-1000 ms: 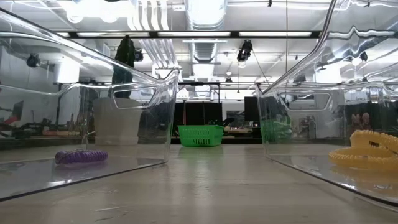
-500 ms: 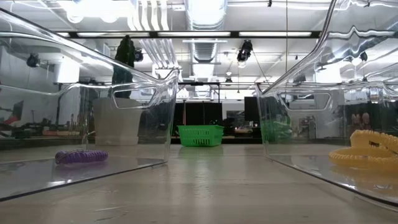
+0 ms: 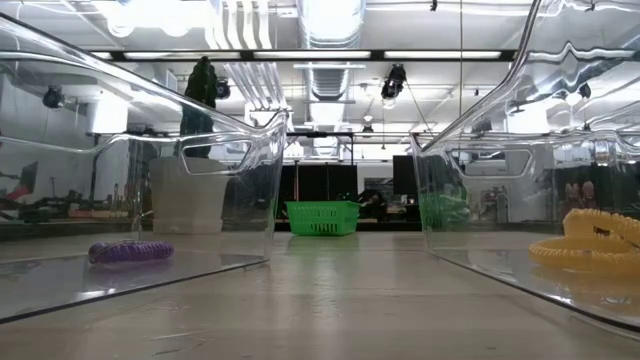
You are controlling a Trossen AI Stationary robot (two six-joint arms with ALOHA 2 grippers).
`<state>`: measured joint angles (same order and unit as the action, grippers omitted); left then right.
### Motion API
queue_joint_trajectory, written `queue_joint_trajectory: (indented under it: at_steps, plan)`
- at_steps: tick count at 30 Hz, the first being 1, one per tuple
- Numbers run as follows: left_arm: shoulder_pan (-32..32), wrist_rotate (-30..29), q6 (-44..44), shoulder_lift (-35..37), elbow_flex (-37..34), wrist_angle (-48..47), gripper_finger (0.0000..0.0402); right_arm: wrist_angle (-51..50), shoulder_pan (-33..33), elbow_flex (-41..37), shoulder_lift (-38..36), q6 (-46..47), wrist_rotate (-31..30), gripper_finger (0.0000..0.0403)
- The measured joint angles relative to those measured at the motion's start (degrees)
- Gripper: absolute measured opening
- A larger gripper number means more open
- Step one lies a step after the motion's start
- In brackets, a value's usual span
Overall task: Sort spring keychains
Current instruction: Put the top violet spring keychain into the left transparent bin
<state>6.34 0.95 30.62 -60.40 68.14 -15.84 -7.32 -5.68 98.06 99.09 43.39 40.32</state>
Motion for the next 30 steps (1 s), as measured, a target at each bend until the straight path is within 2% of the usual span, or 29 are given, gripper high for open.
queue_joint_trajectory:
  at_steps: [2,3,7,11,16,20,26,30]
  plan:
    - [-0.2,-0.7,0.6,0.0,0.0,-0.3,0.0029,0.0,0.1,0.0,0.0,0.0,0.0,0.0008]
    - [-0.3,-1.3,0.8,0.0,0.0,-0.2,0.0020,0.0,0.1,0.0,0.0,-0.1,-0.1,0.0009]
    - [-0.7,-1.5,1.0,0.1,0.0,-0.4,0.0016,-0.1,0.0,0.0,0.0,1.9,-2.8,0.0026]
    - [-0.7,-0.8,1.4,1.2,0.0,-1.6,0.0009,-0.5,0.1,0.0,0.0,3.1,-2.4,0.0077]
    - [-0.7,0.5,2.9,3.6,0.0,-7.7,0.0007,-4.7,-0.1,0.0,-0.1,3.8,2.9,0.0160]
    - [-0.6,6.4,5.8,4.8,0.0,-16.3,0.0007,-8.8,-0.3,0.0,-0.1,3.1,9.3,0.0207]
    - [1.5,9.1,8.3,2.4,0.0,-30.7,0.0008,-19.0,-1.5,0.0,-0.1,-0.1,11.1,0.0230]
    - [3.9,9.8,8.3,-0.9,-1.2,-31.6,0.0008,-25.7,-2.2,0.0,-0.1,-2.9,10.9,0.0228]
